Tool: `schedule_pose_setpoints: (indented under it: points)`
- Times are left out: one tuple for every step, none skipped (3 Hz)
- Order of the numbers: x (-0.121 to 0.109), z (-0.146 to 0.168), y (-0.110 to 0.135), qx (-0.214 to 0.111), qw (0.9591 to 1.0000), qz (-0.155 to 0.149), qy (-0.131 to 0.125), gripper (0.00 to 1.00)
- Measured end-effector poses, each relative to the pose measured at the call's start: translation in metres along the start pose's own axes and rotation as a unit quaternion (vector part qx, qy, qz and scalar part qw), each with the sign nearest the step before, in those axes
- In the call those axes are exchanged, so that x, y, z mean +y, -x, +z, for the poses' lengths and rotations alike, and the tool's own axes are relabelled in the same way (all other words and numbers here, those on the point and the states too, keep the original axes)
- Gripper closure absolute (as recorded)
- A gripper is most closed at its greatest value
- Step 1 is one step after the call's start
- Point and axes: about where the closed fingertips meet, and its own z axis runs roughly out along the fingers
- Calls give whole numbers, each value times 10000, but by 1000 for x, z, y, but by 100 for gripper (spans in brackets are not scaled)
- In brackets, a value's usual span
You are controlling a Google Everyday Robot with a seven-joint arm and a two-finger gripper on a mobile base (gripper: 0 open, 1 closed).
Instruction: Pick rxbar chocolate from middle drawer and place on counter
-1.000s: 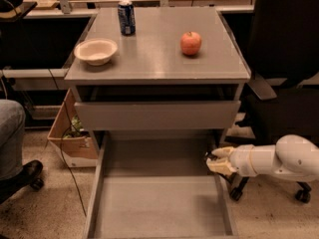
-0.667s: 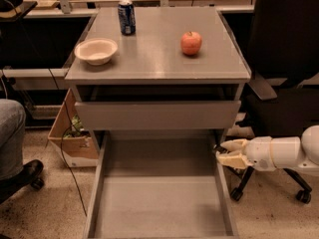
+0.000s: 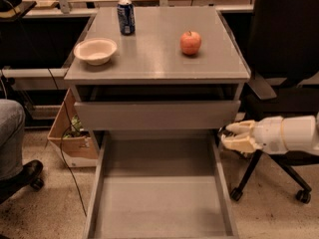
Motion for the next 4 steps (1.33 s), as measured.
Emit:
schedule_pose_setpoints:
  points:
    - [-6, -34, 47, 32, 9996, -258, -131, 100]
    - [-11, -61, 99, 27, 9978, -613, -261, 100]
    - [-26, -72, 142, -64, 9965, -796, -251, 100]
    - [-53, -66, 183, -372, 9948, -931, -164, 100]
